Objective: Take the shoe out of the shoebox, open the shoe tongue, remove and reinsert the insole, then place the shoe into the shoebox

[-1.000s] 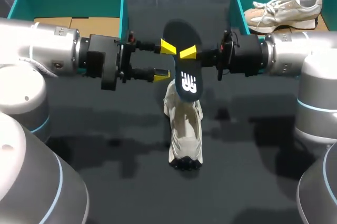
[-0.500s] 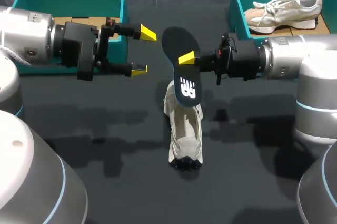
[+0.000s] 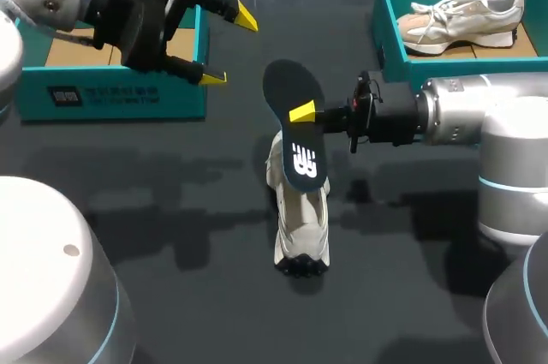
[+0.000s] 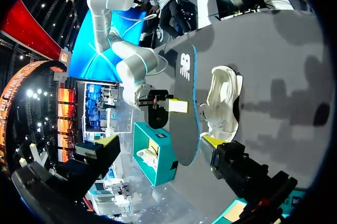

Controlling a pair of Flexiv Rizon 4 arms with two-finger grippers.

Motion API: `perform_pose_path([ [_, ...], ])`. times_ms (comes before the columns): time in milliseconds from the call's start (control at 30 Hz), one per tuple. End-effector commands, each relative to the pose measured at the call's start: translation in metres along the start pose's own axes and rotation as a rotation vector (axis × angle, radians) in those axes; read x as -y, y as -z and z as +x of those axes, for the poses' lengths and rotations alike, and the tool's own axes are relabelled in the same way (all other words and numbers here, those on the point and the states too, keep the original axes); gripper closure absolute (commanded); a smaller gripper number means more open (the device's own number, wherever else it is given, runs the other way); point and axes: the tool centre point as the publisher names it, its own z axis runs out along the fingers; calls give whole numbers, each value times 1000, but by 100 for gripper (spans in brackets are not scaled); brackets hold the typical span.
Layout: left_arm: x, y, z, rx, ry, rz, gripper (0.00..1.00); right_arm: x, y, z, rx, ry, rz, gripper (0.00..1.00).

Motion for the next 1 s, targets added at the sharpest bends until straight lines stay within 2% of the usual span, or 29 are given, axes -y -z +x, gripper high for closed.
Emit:
perform_pose_path([
  [33, -13, -6, -15, -284, 19, 57, 0, 2, -4, -2, 19, 20, -5, 100],
  [133, -12, -7, -17, -381, 13, 83, 0, 2, -4, -2, 24, 40, -9, 100],
  [167, -12, -7, -19, -433, -31, 69, 0, 3, -4, -1, 25, 48, -9, 100],
  [200, -10, -6, -19, -523, -124, -26, 0, 3, -4, 0, 27, 56, -9, 100],
  [533, -10, -6, -19, -523, -124, -26, 0, 3, -3, 3, 31, 69, -7, 100],
  [667, -18, -14, -34, -660, -37, 3, 0, 3, -3, 3, 31, 69, -7, 100],
  [1000, -22, -31, -51, -829, -47, 4, 0, 3, -3, 3, 31, 69, -7, 100],
])
